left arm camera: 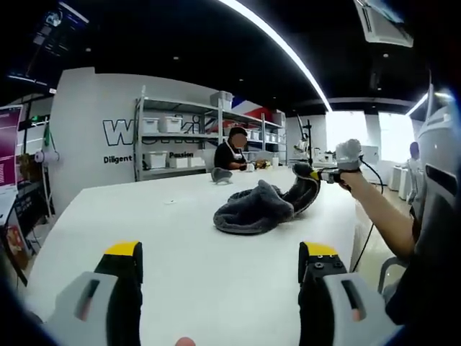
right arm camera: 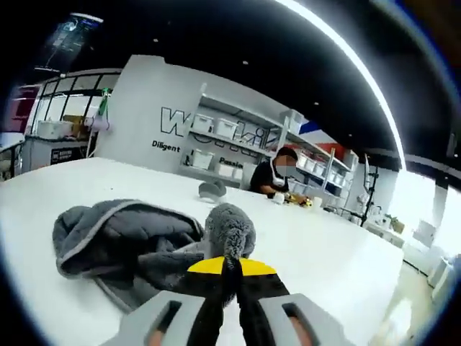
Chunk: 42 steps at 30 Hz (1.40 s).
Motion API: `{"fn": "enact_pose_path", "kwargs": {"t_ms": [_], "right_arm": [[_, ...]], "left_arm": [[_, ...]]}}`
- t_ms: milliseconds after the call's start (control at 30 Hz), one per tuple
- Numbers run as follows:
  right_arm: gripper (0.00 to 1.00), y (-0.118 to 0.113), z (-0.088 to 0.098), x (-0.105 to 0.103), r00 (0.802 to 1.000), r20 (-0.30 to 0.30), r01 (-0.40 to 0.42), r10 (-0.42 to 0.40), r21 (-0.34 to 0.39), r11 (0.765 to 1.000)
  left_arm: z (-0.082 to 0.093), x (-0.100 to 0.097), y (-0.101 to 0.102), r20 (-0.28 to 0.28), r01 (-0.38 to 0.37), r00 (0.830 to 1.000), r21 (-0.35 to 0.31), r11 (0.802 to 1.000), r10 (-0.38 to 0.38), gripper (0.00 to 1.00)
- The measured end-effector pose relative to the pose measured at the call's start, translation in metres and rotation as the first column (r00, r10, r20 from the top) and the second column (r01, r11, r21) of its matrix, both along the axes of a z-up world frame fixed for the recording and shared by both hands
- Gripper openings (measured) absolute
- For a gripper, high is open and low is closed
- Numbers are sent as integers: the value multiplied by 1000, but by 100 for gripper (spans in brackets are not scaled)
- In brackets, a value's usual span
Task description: Fold the towel on the table until its edges align and the towel forms a compact rectangular stack.
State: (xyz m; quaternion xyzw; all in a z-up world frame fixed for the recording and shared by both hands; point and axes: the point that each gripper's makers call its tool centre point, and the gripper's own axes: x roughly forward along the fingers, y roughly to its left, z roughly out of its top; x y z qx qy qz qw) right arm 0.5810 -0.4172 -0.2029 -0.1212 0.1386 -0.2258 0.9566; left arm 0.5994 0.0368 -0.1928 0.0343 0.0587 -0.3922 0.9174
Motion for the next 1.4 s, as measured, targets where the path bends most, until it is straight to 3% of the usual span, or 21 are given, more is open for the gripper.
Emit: {"fn": "enact_pose_path", "kwargs": {"t_ms": [133, 267, 567, 733, 767, 900, 1000, 1033, 1100, 1233, 1267, 1333, 1367, 1400], "right_arm": [[8, -3, -17, -8, 999, -34, 9, -8, 28, 1000], [12, -3, -19, -13, 999, -43, 16, -15, 26, 1000], [34, -8, 7, -31, 997, 30, 74, -73, -20, 997], [39, 8, 29, -31, 994, 108, 18, -13, -39, 999], [41, 19, 38, -27, 986, 160, -38, 44, -40, 998], [52, 57, 55, -17, 948, 229, -214, 220, -51, 976], [61, 93, 64, -12, 879, 321, -380, 352, 27, 925], [66, 97, 64, -12, 873, 327, -395, 362, 40, 918], [78, 110, 60, -9, 860, 311, -439, 405, 44, 897], [93, 141, 47, -6, 823, 262, -534, 504, 55, 843], [98, 153, 37, -5, 812, 207, -568, 546, 63, 821], [99, 159, 31, -5, 804, 173, -585, 568, 67, 808], [99, 171, 22, -8, 782, 114, -620, 612, 47, 783], [99, 174, 20, -9, 774, 97, -631, 626, 37, 775]], "left_arm": [[-1, 0, -2, -4, 6, 1000, 7, 1000, -6, 94], [-2, 0, -4, -7, 9, 1000, 11, 1000, -9, 94], [-2, -3, -8, -5, 20, 1000, 11, 1000, -20, 94], [-2, -3, -7, -5, 18, 1000, 11, 1000, -18, 94], [-2, -2, -7, -4, 17, 1000, 10, 1000, -17, 94], [-2, -2, -7, -5, 17, 1000, 11, 1000, -17, 94], [-3, -4, -10, -8, 26, 1000, 15, 1000, -26, 94], [-3, -4, -10, -8, 28, 1000, 16, 999, -27, 94], [-4, -5, -11, -9, 30, 1000, 15, 999, -30, 94], [-4, -4, -11, -11, 29, 1000, 16, 999, -29, 94], [-4, -4, -11, -13, 29, 1000, 16, 999, -29, 94], [-5, -4, -11, -16, 30, 999, 17, 999, -30, 94], [-5, -4, -13, -17, 35, 999, 20, 999, -35, 94], [-6, -5, -14, -18, 39, 999, 22, 999, -39, 94]]}}
